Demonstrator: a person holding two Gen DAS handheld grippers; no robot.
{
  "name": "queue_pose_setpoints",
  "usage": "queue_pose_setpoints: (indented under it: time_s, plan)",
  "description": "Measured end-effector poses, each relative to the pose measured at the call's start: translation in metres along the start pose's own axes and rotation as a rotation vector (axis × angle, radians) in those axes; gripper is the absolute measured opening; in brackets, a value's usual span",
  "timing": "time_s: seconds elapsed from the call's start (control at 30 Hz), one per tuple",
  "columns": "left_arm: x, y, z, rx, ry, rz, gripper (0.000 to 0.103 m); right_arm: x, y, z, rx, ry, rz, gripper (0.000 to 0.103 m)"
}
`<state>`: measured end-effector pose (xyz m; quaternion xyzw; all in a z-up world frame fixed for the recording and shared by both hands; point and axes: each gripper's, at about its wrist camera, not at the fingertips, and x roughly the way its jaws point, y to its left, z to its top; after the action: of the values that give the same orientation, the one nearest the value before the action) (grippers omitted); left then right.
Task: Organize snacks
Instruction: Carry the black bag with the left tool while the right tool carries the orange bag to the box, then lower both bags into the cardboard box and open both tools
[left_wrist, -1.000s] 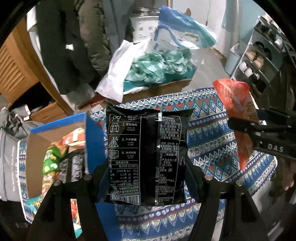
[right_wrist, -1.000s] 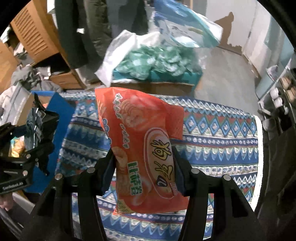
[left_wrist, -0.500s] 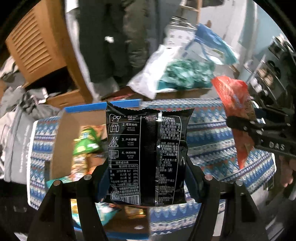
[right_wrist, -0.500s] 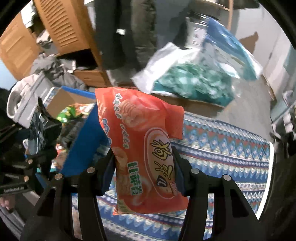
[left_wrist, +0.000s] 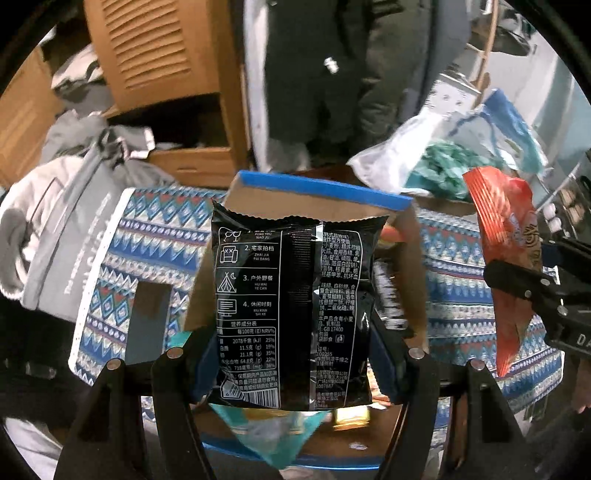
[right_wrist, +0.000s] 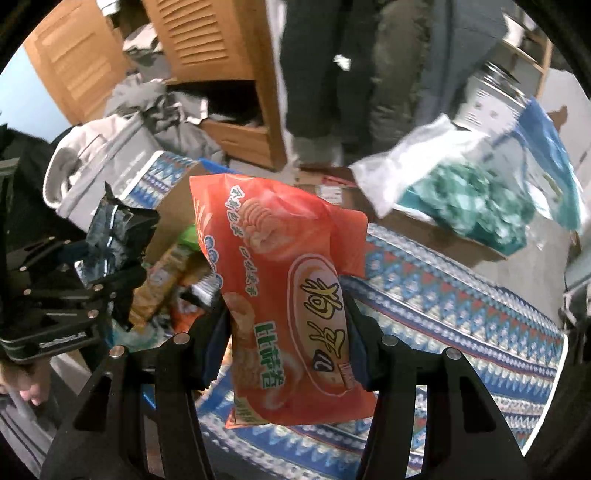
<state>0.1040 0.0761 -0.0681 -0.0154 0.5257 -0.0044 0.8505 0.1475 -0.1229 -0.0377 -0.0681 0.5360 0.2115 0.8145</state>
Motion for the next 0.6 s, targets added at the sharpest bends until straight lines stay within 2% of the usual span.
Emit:
queue_pose_setpoints:
  time_s: [0.1, 0.3, 0.43, 0.6]
  plan:
    - [0.008, 0.012, 0.001, -0.030, 0.023, -0.019, 0.070, 0.014, 0.017, 0.007, -0.010, 0.026, 0.018, 0.055]
    - [0.024, 0.025, 0.006, -0.051, 0.034, 0.020, 0.070, 0.038, 0.039, 0.018, 0.008, 0.068, 0.060, 0.055]
    - [0.031, 0.032, 0.009, -0.085, 0.063, 0.001, 0.070, 0.051, 0.048, 0.024, 0.027, 0.088, 0.077, 0.055]
    - [0.031, 0.035, 0.009, -0.077, 0.058, 0.038, 0.071, 0.058, 0.054, 0.030, 0.038, 0.090, 0.076, 0.060]
